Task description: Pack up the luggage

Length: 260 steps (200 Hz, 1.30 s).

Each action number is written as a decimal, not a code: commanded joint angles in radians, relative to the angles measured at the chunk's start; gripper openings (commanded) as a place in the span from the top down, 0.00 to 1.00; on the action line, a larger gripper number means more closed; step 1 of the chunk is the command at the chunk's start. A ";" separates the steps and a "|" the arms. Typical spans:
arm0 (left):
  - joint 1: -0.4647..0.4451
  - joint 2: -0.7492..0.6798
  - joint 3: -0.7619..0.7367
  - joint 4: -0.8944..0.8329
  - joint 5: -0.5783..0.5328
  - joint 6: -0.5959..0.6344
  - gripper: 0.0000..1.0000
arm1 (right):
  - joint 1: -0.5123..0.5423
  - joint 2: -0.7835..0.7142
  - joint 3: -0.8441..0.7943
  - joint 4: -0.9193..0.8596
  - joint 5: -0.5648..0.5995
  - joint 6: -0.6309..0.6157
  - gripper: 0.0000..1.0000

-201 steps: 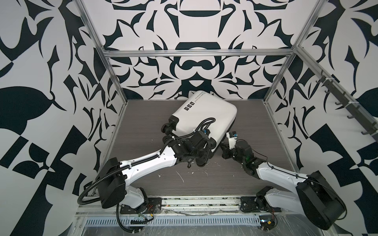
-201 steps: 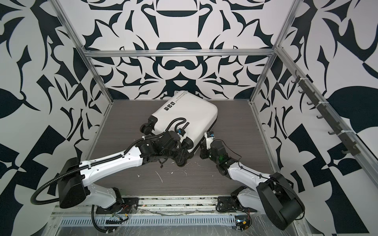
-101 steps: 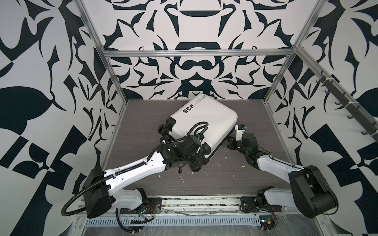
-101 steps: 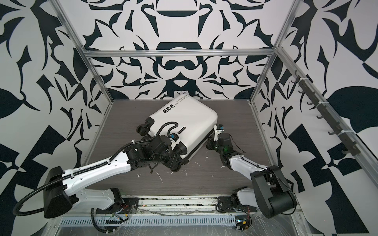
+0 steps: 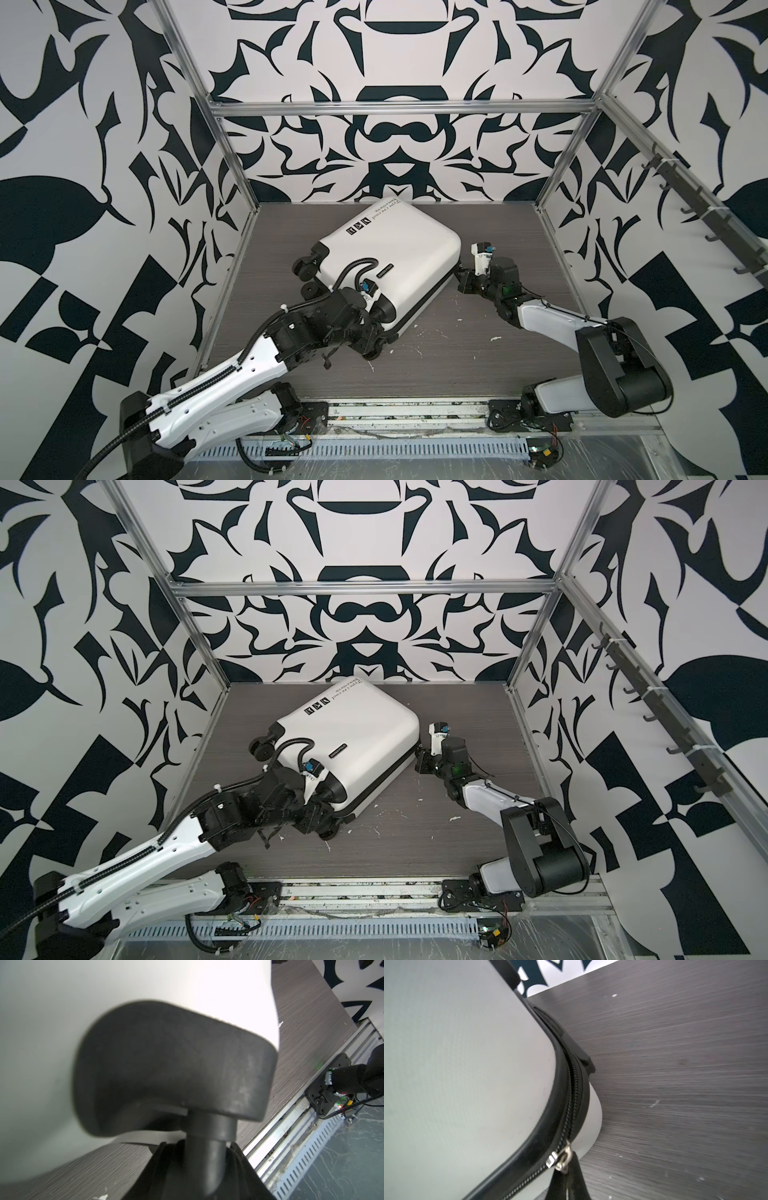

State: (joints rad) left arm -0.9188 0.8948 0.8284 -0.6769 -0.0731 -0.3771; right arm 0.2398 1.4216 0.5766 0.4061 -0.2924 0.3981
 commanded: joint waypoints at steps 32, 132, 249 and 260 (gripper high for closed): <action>0.103 -0.051 0.008 -0.120 -0.113 -0.117 1.00 | -0.057 0.041 0.073 0.057 0.003 0.016 1.00; 0.114 -0.071 0.057 -0.036 -0.079 -0.134 0.16 | -0.067 -0.090 0.021 -0.118 0.049 -0.034 0.56; 0.744 -0.179 -0.127 0.124 0.340 -0.334 0.20 | -0.124 0.194 0.484 -0.596 -0.107 0.125 0.58; 0.762 -0.193 -0.166 0.154 0.341 -0.364 0.21 | -0.129 0.224 0.484 -0.550 -0.172 0.147 0.58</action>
State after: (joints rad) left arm -0.1921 0.7296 0.7361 -0.5846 0.2028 -0.6483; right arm 0.1234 1.5982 1.0241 -0.1905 -0.2932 0.5053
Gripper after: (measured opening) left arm 0.797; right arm 0.425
